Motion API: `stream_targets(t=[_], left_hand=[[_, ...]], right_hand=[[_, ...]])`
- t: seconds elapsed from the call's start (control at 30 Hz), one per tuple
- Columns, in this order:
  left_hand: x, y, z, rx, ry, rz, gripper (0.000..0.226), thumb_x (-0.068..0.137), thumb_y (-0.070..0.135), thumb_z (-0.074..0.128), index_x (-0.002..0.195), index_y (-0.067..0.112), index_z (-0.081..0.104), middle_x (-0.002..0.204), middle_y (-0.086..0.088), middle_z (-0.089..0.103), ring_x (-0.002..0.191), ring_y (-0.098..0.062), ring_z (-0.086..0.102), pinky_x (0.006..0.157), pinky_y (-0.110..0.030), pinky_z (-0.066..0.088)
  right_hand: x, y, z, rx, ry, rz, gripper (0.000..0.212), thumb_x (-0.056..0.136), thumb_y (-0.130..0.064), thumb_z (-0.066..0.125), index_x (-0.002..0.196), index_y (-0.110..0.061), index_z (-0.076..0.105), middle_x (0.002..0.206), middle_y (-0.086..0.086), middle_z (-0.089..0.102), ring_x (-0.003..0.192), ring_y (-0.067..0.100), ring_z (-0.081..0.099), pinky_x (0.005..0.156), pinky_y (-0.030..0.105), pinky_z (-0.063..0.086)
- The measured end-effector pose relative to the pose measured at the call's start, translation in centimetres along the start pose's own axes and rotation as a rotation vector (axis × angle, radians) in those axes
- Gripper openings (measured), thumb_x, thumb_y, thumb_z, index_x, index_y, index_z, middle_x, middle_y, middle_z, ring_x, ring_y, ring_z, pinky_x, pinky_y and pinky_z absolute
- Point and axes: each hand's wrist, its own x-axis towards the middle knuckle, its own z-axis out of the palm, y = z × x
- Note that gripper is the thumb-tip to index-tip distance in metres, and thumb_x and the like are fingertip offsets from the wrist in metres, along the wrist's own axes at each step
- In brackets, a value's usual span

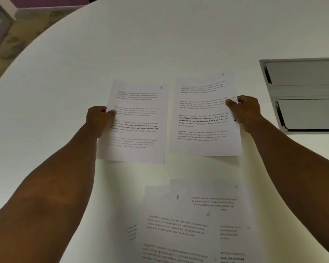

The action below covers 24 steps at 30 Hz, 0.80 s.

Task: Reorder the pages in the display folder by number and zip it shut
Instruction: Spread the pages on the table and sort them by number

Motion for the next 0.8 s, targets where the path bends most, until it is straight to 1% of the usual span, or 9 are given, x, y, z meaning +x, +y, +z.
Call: stream_targets(t=[0.03,0.1,0.17,0.23,0.3,0.37,0.43,0.53,0.8], left_hand=[[0.0,-0.1,0.1,0.080,0.076,0.031,0.028,0.087,0.032,0.070,0.105,0.011,0.065,0.116,-0.011,0.066,0.107,-0.030,0.063,0.095,-0.038,0.050],[-0.6,-0.5,0.5,0.347,0.268,0.152,0.058,0.085,0.049,0.066,0.125,0.008,0.056,0.126,-0.017,0.058,0.118,-0.035,0.054,0.098,-0.042,0.044],[-2.1,-1.3,1.6,0.594,0.359,0.364,0.069,0.083,0.061,0.060,0.130,0.011,0.052,0.124,-0.020,0.053,0.113,-0.039,0.052,0.093,-0.046,0.043],[-3.8,-2.5,3.5,0.706,0.298,0.538,0.068,0.082,0.066,0.052,0.128,0.015,0.055,0.121,-0.019,0.055,0.110,-0.039,0.053,0.091,-0.045,0.044],[-5.2,-3.9,5.3,0.797,0.195,0.600,0.076,0.082,0.070,0.040,0.133,0.015,0.052,0.132,-0.020,0.052,0.124,-0.038,0.047,0.102,-0.046,0.040],[-5.8,-4.9,6.3,0.833,0.149,0.606,0.081,0.085,0.071,0.033,0.143,0.016,0.042,0.147,-0.021,0.040,0.138,-0.037,0.033,0.112,-0.048,0.030],[-5.8,-5.5,6.6,0.830,0.134,0.571,0.082,0.086,0.072,0.028,0.149,0.019,0.034,0.155,-0.018,0.029,0.144,-0.036,0.023,0.116,-0.049,0.022],[-5.7,-5.7,6.5,0.817,0.157,0.539,0.083,0.087,0.074,0.023,0.152,0.022,0.027,0.159,-0.015,0.020,0.147,-0.033,0.017,0.118,-0.048,0.016],[-4.5,-5.0,6.6,0.787,0.182,0.474,0.083,0.087,0.074,0.023,0.153,0.023,0.021,0.161,-0.014,0.013,0.148,-0.031,0.010,0.119,-0.047,0.011]], right_hand=[[-0.3,0.0,0.3,-0.092,0.054,-0.009,0.031,0.084,-0.041,0.072,0.095,-0.013,0.063,0.098,0.007,0.067,0.082,0.025,0.064,0.065,0.022,0.047],[-1.3,0.3,1.1,-0.312,0.218,-0.117,0.063,0.081,-0.054,0.069,0.126,-0.013,0.053,0.122,0.008,0.062,0.113,0.027,0.057,0.087,0.033,0.046],[-3.1,0.9,2.7,-0.417,0.264,-0.341,0.076,0.082,-0.061,0.062,0.138,-0.013,0.045,0.136,0.009,0.052,0.127,0.028,0.045,0.099,0.043,0.042],[-5.0,1.6,5.0,-0.528,0.106,-0.495,0.081,0.083,-0.069,0.048,0.143,-0.014,0.043,0.149,0.011,0.041,0.138,0.029,0.036,0.110,0.042,0.033],[-6.6,2.3,7.2,-0.700,-0.079,-0.541,0.087,0.083,-0.074,0.034,0.149,-0.017,0.034,0.159,0.009,0.024,0.146,0.027,0.021,0.118,0.042,0.019],[-7.6,3.0,8.7,-0.799,-0.149,-0.533,0.089,0.086,-0.077,0.029,0.154,-0.022,0.019,0.163,0.006,0.007,0.150,0.025,0.004,0.121,0.043,0.006],[-8.1,3.2,9.4,-0.800,-0.125,-0.513,0.088,0.087,-0.077,0.028,0.155,-0.024,0.012,0.164,0.004,0.000,0.150,0.024,-0.003,0.121,0.042,0.001],[-8.3,2.8,9.9,-0.811,-0.085,-0.494,0.087,0.088,-0.075,0.026,0.156,-0.023,0.010,0.164,0.005,-0.001,0.150,0.024,-0.004,0.121,0.042,0.000],[-7.7,2.3,10.7,-0.823,-0.069,-0.510,0.087,0.089,-0.075,0.026,0.156,-0.022,0.010,0.163,0.006,0.000,0.150,0.025,-0.003,0.121,0.043,0.000]])
